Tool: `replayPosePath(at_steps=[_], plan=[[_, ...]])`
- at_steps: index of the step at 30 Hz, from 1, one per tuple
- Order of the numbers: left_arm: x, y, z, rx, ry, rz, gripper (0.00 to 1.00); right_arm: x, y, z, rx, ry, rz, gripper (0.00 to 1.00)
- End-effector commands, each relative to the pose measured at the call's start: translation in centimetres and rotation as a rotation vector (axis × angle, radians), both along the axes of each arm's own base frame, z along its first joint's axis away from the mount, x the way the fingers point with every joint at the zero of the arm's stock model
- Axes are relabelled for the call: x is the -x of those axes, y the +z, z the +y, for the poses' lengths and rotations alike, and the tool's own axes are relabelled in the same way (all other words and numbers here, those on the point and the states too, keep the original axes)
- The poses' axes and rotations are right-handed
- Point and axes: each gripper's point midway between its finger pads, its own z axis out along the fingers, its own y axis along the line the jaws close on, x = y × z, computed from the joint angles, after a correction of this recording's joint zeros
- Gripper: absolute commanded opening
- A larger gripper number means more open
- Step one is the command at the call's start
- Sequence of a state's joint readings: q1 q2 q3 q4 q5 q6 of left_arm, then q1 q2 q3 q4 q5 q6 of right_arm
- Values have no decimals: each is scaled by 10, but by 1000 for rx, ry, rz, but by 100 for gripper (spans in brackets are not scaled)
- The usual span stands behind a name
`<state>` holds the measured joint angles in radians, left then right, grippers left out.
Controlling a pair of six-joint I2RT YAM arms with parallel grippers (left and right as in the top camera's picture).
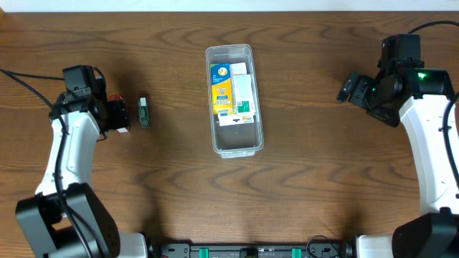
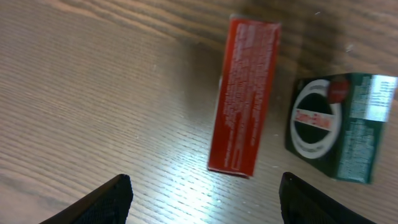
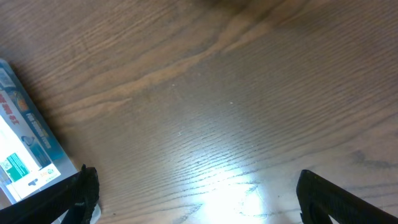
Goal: Pack container
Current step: 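Grasp the red box on the table with the left gripper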
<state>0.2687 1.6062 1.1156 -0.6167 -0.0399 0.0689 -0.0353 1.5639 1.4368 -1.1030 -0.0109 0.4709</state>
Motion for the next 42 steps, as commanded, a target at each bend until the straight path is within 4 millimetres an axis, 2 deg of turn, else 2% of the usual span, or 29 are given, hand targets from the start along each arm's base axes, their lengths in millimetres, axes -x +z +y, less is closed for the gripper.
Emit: replayPosePath(at_steps=[1, 14, 16, 23, 29, 35, 37, 42], plan=[[-4, -3, 4, -7, -26, 6, 76, 0, 4, -2, -3, -13, -10, 99], [-20, -32, 9, -22, -82, 30, 75, 0, 4, -2, -3, -13, -10, 99], [-21, -36, 9, -23, -85, 31, 72, 0, 4, -2, -3, -13, -10, 99], [-27, -35, 11, -31, -87, 11, 45, 0, 4, -2, -3, -13, -10, 99], [-26, -35, 11, -30, -87, 13, 34, 0, 4, -2, -3, -13, -10, 99], [-28, -36, 3, 8, -103, 3, 33, 0, 4, -2, -3, -13, -10, 99], [-28, -36, 2, 17, -106, 1, 27, 0, 4, -2, -3, -13, -10, 99], [-27, -36, 1, 19, -106, 7, 21, 0, 4, -2, -3, -13, -10, 99]])
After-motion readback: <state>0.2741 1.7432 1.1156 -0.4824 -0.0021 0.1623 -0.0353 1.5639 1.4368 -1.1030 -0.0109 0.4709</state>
